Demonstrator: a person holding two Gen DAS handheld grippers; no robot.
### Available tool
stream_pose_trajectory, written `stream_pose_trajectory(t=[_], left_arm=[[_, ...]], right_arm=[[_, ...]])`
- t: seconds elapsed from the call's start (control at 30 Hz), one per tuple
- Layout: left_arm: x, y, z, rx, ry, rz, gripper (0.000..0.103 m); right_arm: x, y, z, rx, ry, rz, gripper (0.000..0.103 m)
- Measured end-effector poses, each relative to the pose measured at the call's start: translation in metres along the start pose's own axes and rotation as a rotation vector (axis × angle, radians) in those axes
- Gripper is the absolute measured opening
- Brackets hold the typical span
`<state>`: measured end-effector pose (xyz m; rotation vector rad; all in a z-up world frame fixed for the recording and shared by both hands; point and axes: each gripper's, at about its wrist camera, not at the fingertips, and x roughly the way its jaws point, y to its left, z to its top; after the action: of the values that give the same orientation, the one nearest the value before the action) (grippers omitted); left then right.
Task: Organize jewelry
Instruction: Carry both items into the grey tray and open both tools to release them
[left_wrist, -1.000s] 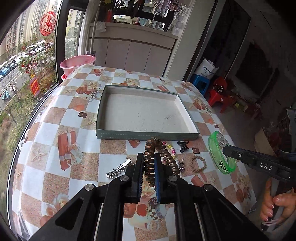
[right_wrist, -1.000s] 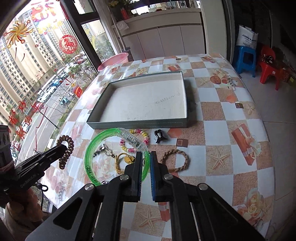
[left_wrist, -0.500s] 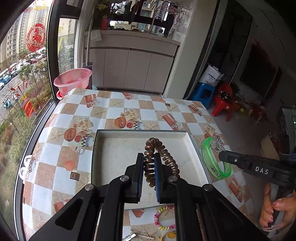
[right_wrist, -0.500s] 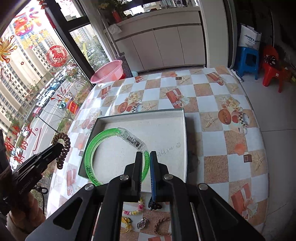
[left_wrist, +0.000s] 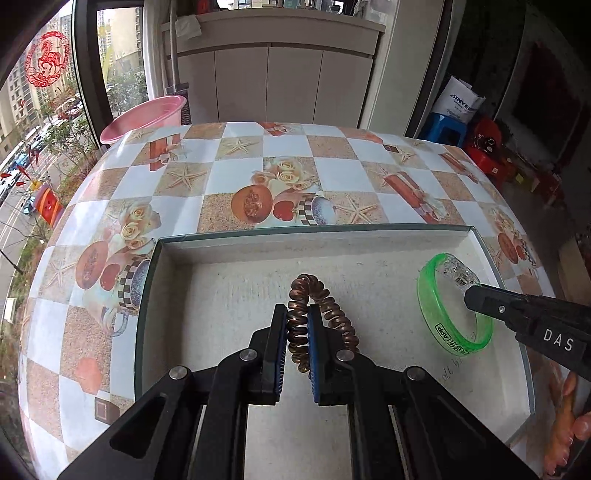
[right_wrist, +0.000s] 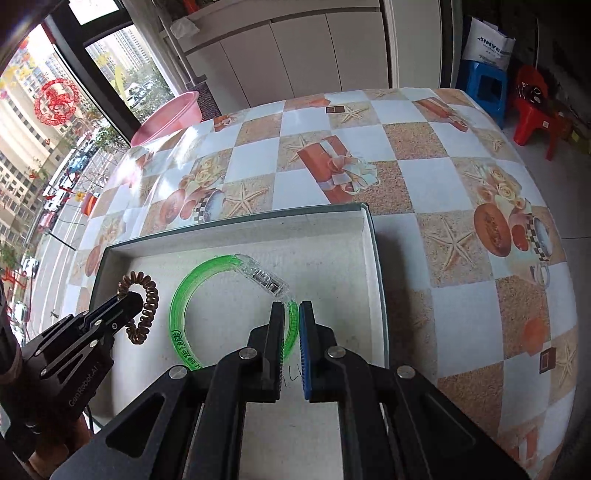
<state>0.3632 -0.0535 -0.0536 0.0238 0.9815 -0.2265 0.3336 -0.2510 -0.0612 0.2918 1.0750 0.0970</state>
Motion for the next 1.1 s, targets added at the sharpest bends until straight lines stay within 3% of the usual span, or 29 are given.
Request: stream_pose_trajectory(t=[0.5,0.57,0.63,1.0,1.03,1.07,1.1], left_arm=[[0.018,-0.015,0.001,0.097,0.039,0.139,0.024],[0.017,-0.014,0.001,0.098,0.046,0.142,0.024],[0.014,-0.013,0.002,0.093,0.043,0.137,0.024],[0.004,-0.012,0.005,0.049,0.027,0.11,0.024],[0.003,-0.012,0.006,0.046,0.024,0.104,0.036],[0.002,-0.013,0.006,0.046,0.018,0.106,0.059],[0.0,-0.013,0.006,0.046,0.005,0.125,0.103]], right_arm=[[0.022,0.008,-0.004,-0.068,-0.018,-0.071,0.011],[0.021,0.006,-0.003,-0.05,-0.012,-0.047,0.022],[0.017,0.003,-0.003,-0.034,-0.014,-0.018,0.059],[-0.021,-0.002,-0.002,0.048,-0.081,0.111,0.062],[-0.024,-0.003,-0.003,0.05,-0.085,0.109,0.062],[-0.026,-0.004,-0.003,0.057,-0.088,0.111,0.062],[-0.029,-0.006,-0.004,0.067,-0.088,0.118,0.062]])
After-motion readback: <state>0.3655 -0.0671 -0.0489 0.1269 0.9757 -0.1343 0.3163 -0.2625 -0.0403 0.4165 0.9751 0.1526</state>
